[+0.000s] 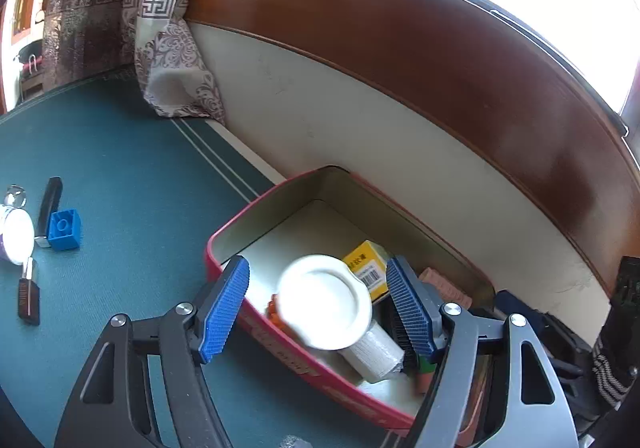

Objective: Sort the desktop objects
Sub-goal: 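Carry the plate and brick into the red tin box and release both, then withdraw both open tools from the tin box back over the table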

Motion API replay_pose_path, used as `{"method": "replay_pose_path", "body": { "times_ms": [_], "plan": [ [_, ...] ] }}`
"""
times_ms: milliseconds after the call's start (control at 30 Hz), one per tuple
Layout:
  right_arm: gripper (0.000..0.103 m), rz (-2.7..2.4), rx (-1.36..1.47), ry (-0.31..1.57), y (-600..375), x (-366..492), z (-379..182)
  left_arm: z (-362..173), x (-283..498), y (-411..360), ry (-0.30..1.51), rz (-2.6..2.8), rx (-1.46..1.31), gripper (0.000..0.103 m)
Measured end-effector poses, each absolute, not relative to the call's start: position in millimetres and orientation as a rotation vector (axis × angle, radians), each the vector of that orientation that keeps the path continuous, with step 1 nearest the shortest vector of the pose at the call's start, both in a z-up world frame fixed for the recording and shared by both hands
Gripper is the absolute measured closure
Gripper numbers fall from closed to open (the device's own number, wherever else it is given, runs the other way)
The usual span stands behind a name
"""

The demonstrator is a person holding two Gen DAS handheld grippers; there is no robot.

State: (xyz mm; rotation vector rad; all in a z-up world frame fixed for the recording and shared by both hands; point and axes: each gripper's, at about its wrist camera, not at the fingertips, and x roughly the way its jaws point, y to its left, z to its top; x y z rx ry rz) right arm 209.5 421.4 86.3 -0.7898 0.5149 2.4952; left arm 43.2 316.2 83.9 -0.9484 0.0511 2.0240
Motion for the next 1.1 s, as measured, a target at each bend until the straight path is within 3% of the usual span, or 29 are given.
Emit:
{"method": "replay_pose_path", "body": {
  "times_ms": [600,1100],
  "plan": [
    [0.031,2.613,-0.66,0.534,383.1,209.3,117.2,98.0,39.7,251.4,0.036,2.164,-0.886,0.029],
    [0.026,2.876,-0.758,0.514,281.8,151.2,142.2,124.1,44.9,95.3,-0.034,2.426,-0.829,0.029]
  ]
}}
